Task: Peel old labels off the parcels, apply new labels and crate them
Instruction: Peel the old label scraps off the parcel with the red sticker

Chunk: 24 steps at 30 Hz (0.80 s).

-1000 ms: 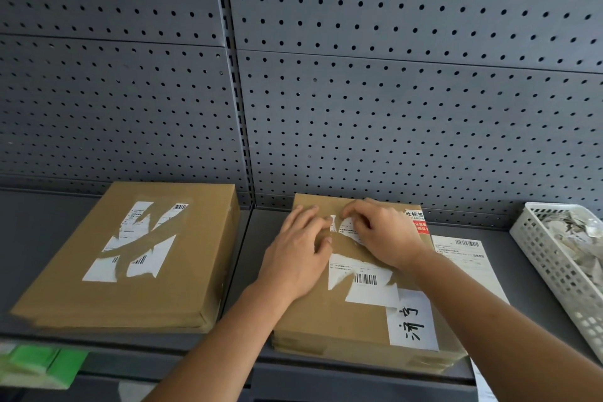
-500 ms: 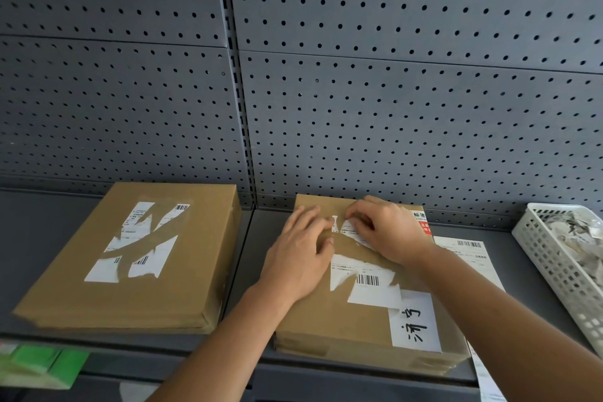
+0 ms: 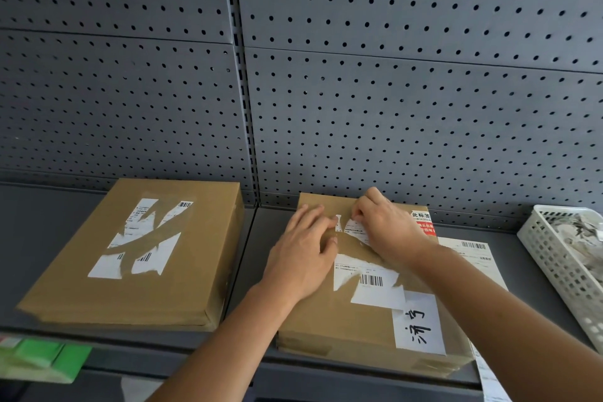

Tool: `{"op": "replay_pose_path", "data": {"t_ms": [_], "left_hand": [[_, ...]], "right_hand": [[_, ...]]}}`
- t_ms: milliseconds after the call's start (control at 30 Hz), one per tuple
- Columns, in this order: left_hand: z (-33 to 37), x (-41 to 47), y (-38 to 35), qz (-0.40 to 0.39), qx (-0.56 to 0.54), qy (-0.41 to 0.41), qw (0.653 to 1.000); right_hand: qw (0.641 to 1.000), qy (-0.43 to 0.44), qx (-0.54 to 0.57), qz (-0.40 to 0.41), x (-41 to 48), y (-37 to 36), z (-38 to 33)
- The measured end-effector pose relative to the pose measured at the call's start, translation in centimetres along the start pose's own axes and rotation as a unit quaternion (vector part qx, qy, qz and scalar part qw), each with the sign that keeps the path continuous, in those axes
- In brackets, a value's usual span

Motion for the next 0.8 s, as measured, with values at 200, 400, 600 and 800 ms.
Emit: {"op": "replay_pose_path", "data": {"t_ms": [200,400,600,800], "left_hand": [[0.0,0.0,0.0,-0.001,0.000,0.000,1.000],[0.0,-0.1,0.0,-0.001,-0.004,0.003,1.000],[-0.1,0.0,0.0,-0.004,-0.005,0.000,1.000],[-0.1,-0.1,0.0,-0.008,-0.002,0.002,1.000]], "right_hand": [[1.000,-0.026,0.015,0.006,-0.8,0.5,-0.6],[0.996,-0.040,0.072,0.023,-1.7,0.7,-0.8],[0.983,-0.052,0.165,0.063,-3.6,1.6,-0.7],[0.959,-0.065,0.259,0.097,-5.5,2.2,-0.3]]}}
Point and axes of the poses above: each hand's wrist, its own x-axis towards the middle knuckle, its own y-axis out of the back of the hand, z = x × y, the point moved 2 cm from there along x, towards the middle knuckle, and after that the axes turned 9 degrees about y, right-handed, at the moved point
